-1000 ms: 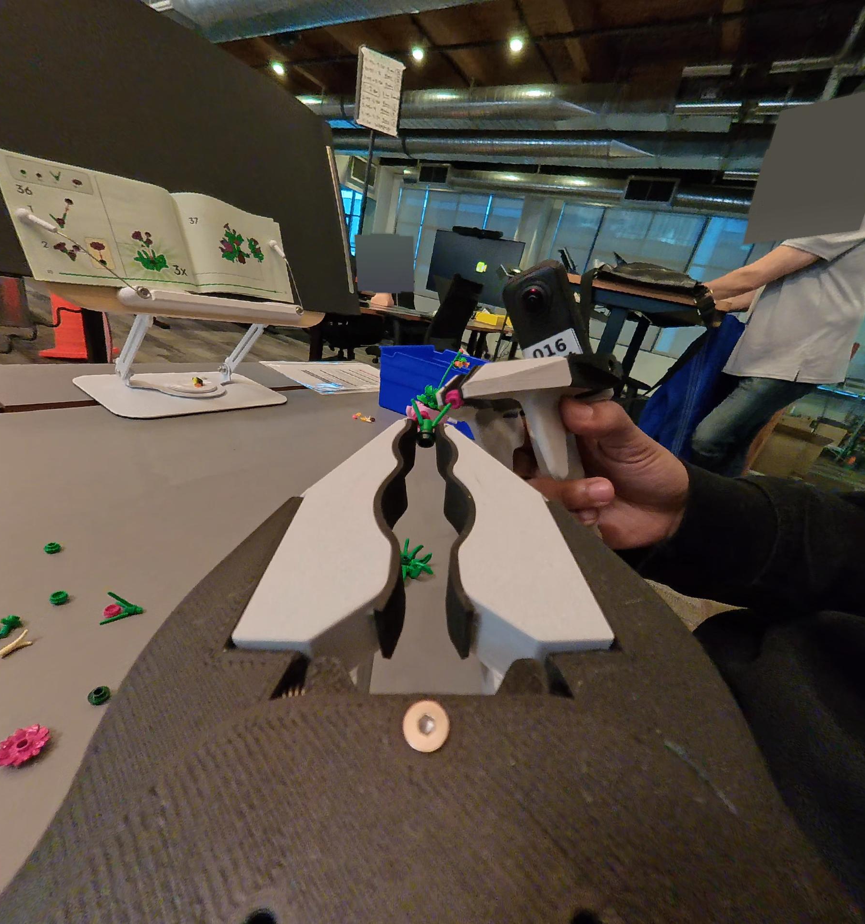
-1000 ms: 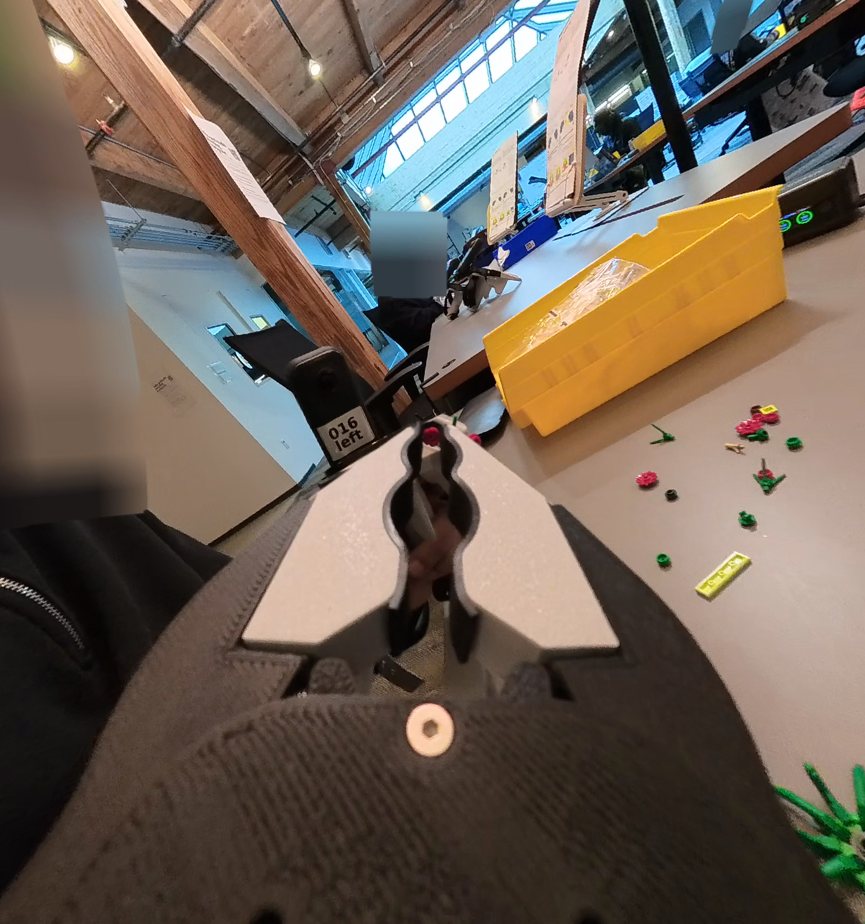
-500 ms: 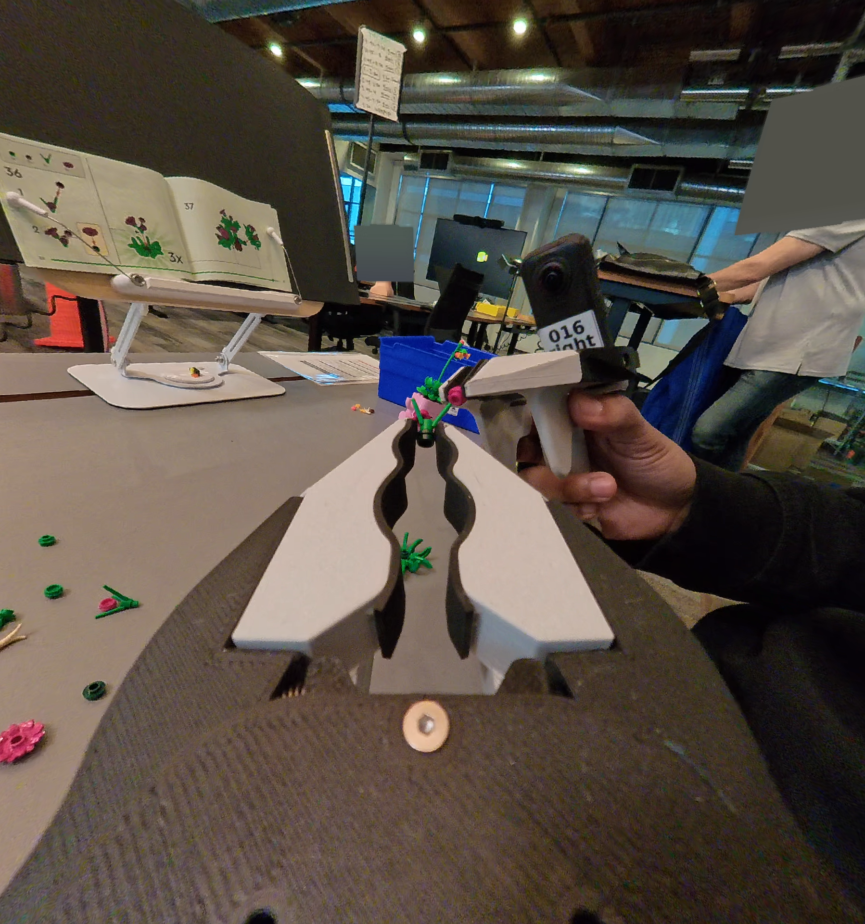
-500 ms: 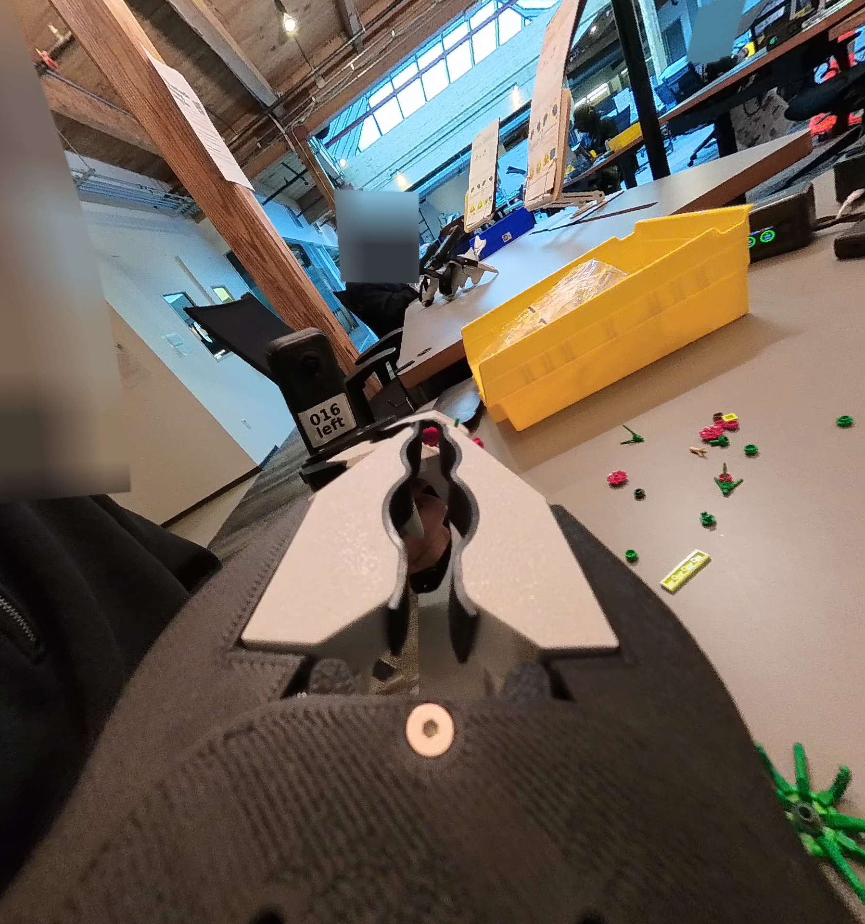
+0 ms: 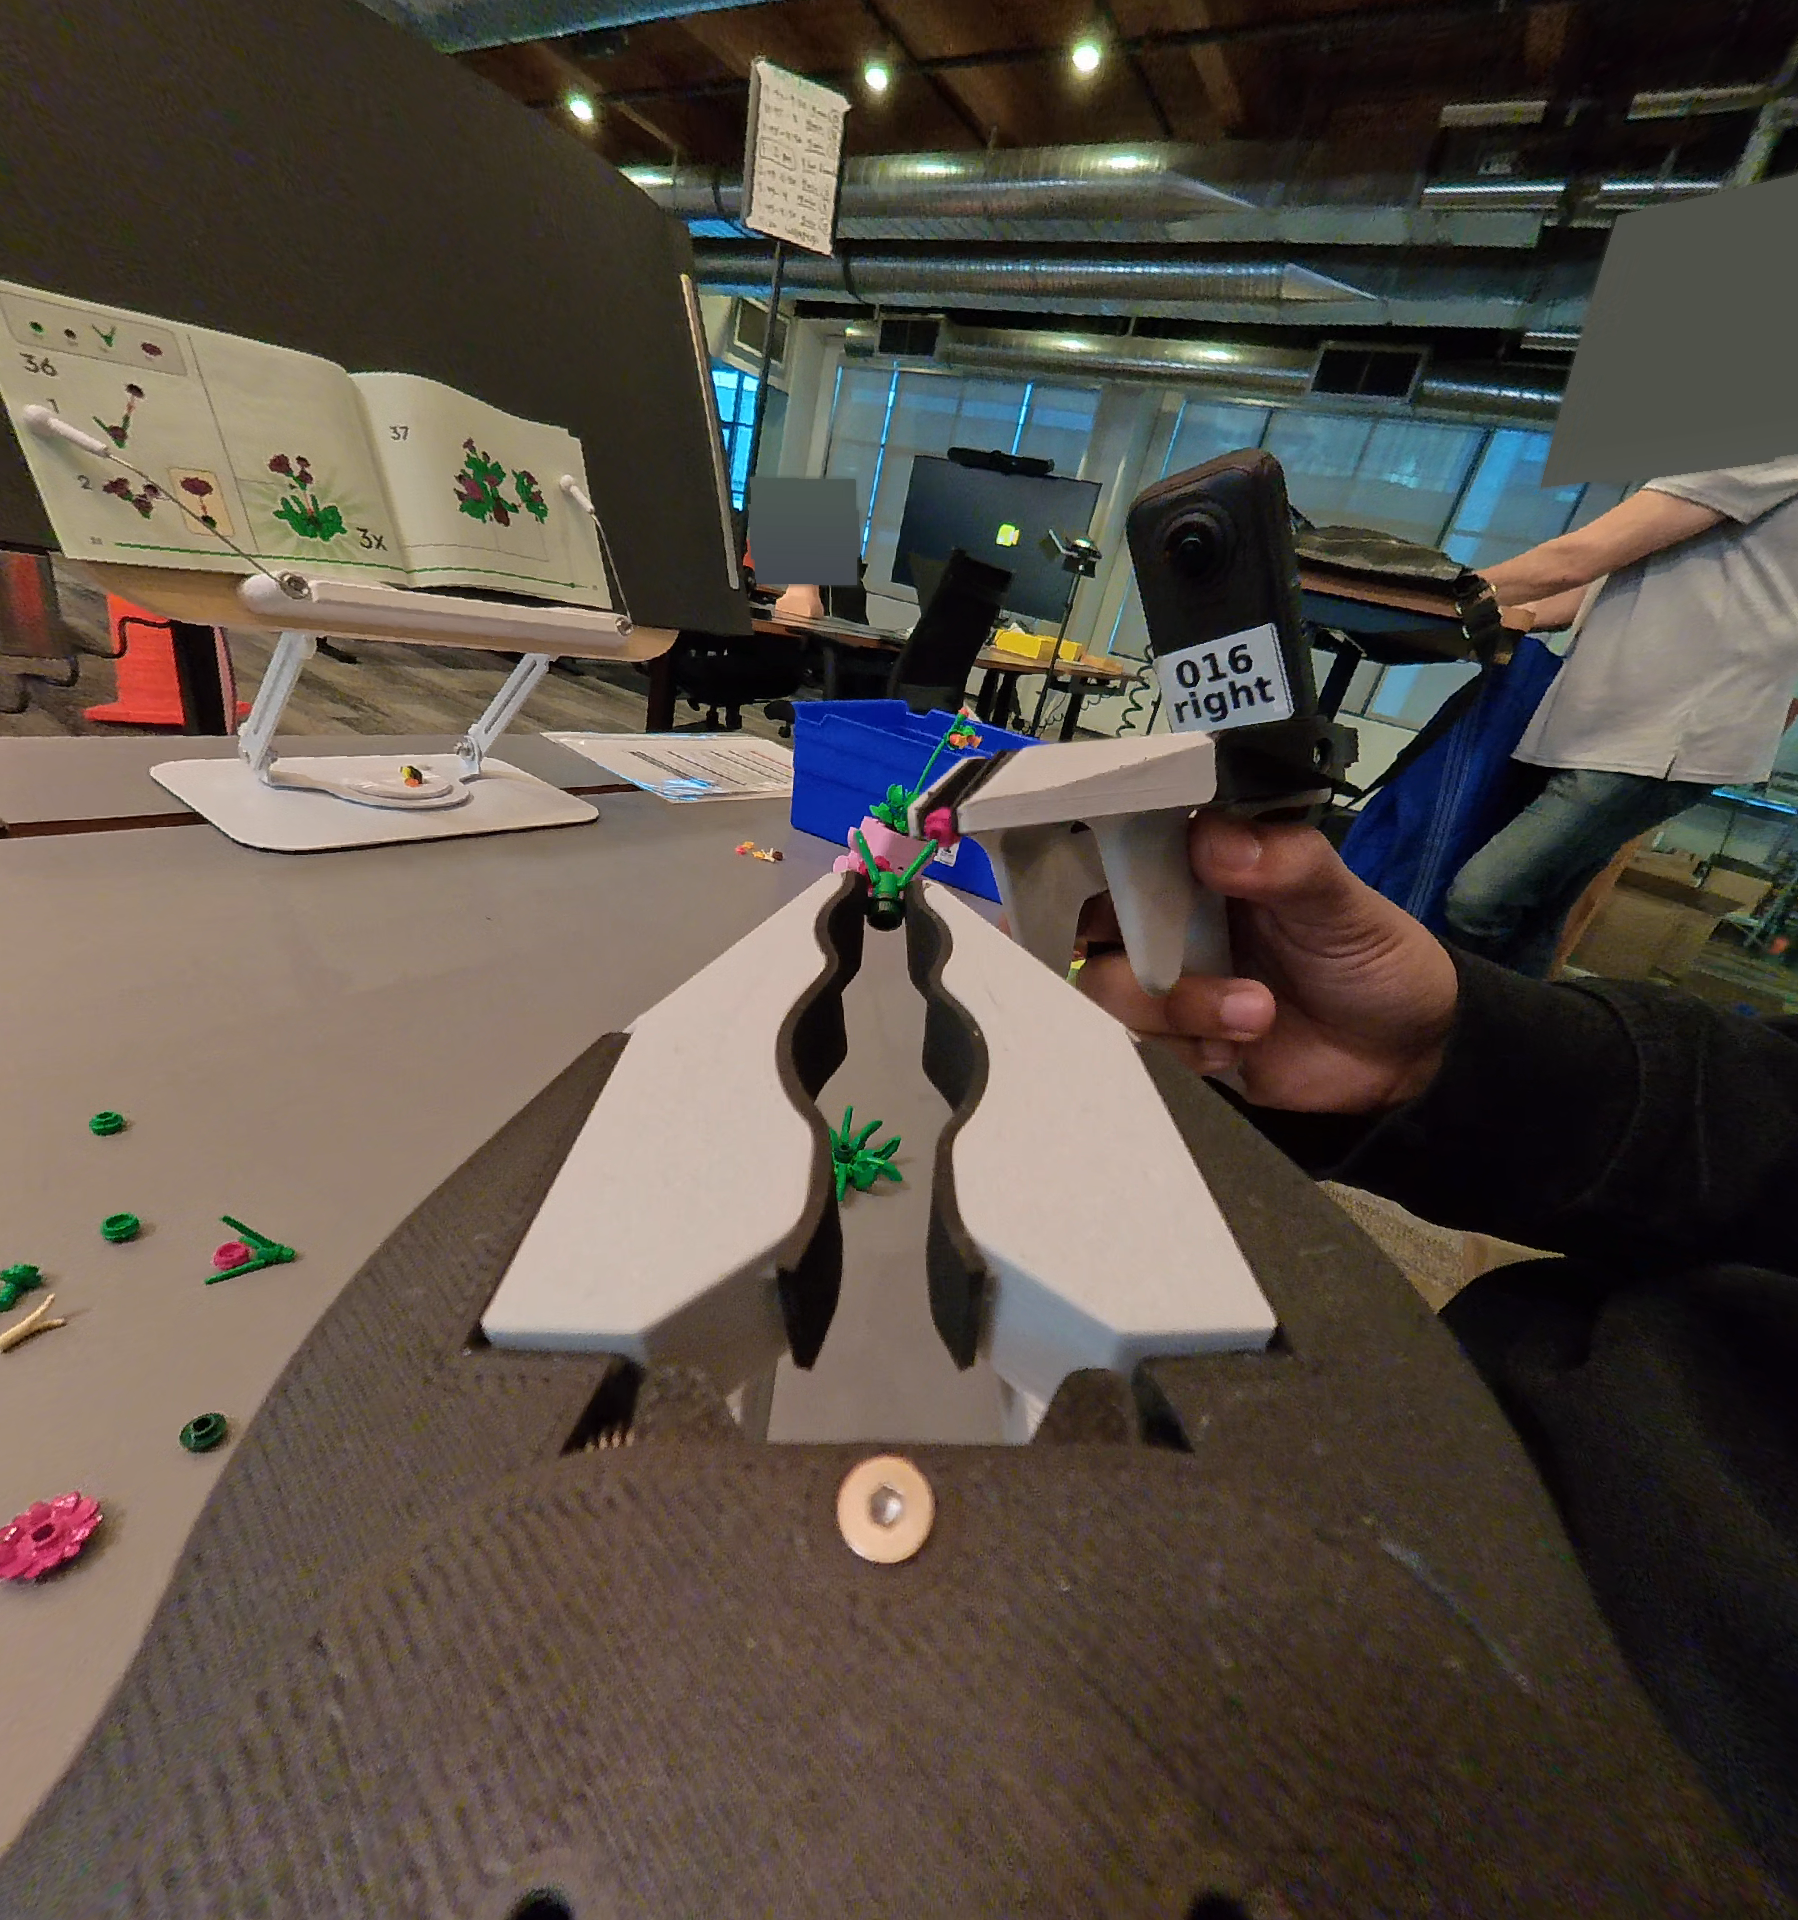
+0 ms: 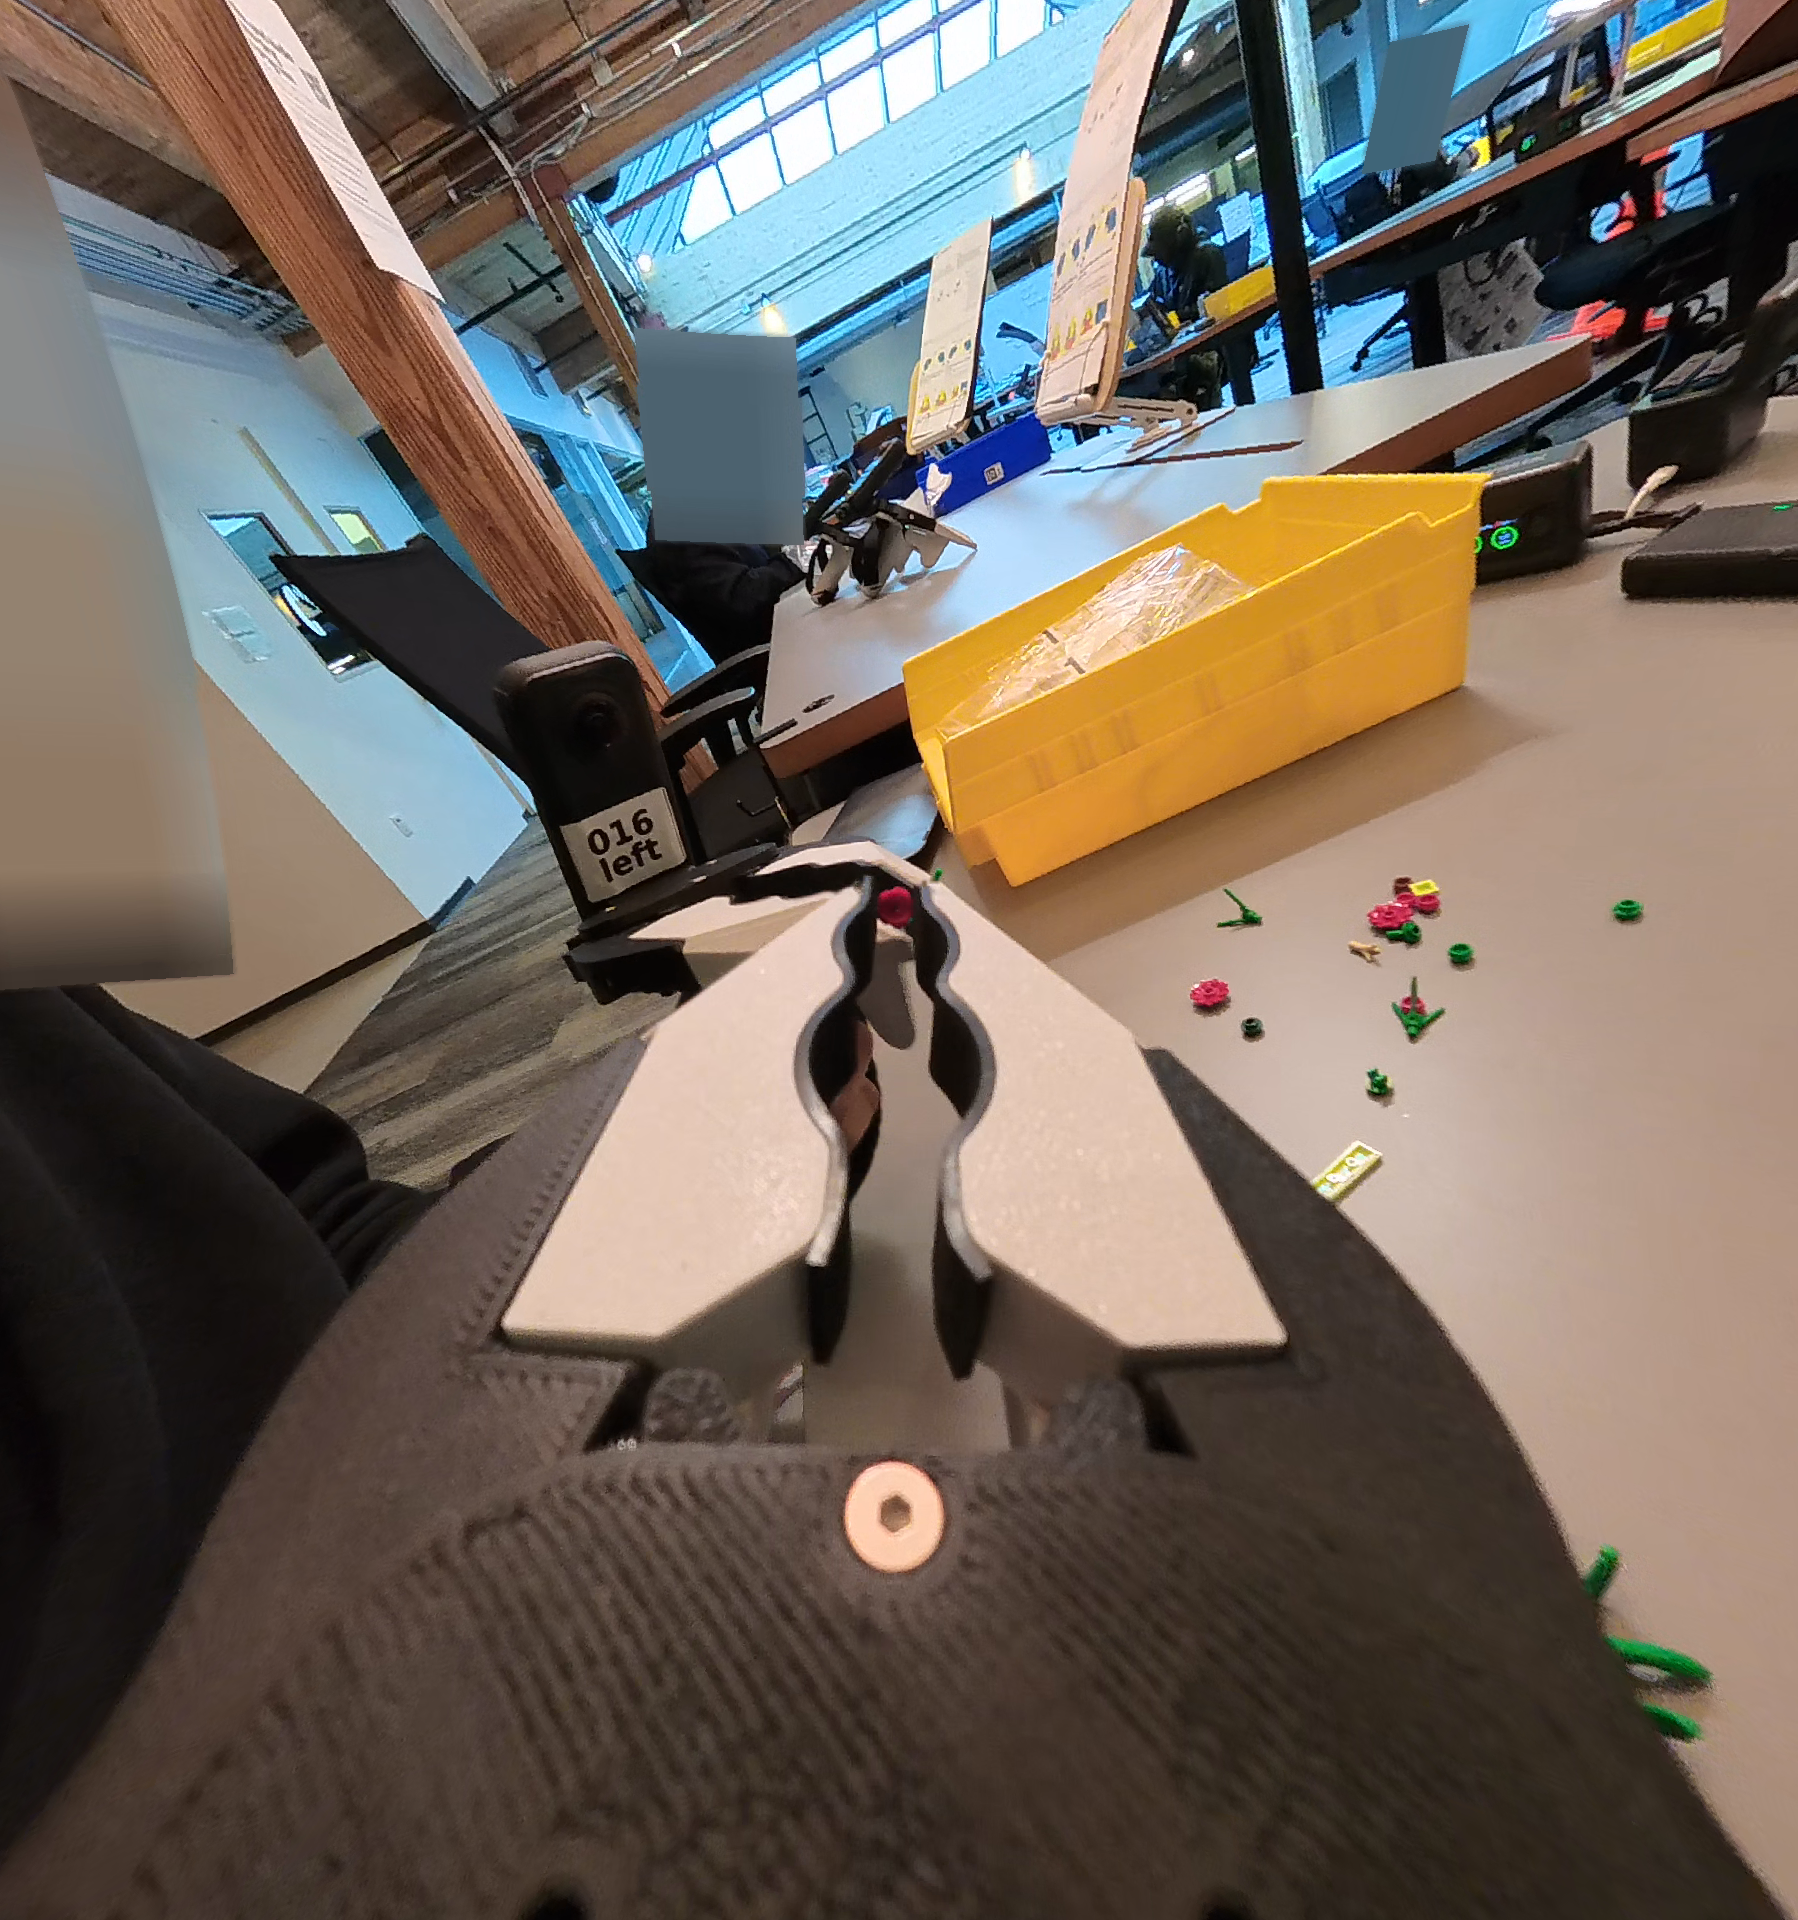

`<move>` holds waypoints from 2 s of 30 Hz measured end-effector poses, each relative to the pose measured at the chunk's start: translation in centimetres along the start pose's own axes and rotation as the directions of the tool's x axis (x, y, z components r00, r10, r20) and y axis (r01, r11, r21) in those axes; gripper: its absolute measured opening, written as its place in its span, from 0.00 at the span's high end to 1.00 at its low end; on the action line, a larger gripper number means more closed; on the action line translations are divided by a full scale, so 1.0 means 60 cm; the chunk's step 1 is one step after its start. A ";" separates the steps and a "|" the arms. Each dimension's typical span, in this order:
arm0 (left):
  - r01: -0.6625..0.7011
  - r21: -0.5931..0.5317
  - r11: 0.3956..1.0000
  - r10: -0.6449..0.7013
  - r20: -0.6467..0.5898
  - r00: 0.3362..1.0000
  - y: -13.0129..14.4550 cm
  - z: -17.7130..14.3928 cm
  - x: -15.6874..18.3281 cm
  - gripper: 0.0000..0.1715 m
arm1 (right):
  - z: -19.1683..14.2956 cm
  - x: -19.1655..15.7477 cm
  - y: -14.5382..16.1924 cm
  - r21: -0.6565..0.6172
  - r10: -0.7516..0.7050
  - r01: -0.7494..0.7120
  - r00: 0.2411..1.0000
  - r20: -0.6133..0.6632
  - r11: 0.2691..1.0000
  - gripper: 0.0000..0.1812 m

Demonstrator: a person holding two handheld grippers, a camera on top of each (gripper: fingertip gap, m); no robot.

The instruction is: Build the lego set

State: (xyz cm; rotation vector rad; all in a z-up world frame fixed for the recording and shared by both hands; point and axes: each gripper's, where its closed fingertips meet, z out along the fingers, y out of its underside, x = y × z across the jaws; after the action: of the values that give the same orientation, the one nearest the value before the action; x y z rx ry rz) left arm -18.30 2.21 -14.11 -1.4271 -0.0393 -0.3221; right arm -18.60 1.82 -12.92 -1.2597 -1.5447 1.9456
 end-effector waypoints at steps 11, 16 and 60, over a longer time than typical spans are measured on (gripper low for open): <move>-0.004 -0.008 1.000 0.004 0.003 1.000 0.002 0.002 0.000 0.97 | 0.000 0.002 0.004 -0.020 -0.031 0.031 0.999 -0.021 0.999 0.97; -0.004 -0.001 1.000 0.004 0.006 1.000 0.000 0.001 -0.001 0.97 | 0.001 0.003 0.006 -0.032 -0.056 0.055 0.998 -0.034 0.998 0.97; 0.022 0.004 1.000 -0.022 0.008 1.000 0.000 0.000 -0.004 0.97 | 0.003 0.002 0.003 0.020 0.021 -0.022 1.000 0.010 1.000 0.97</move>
State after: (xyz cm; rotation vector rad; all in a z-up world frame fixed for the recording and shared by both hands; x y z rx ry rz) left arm -18.52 2.24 -14.13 -1.4250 -0.0623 -0.3339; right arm -18.80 1.74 -13.14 -1.2653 -1.5190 1.9788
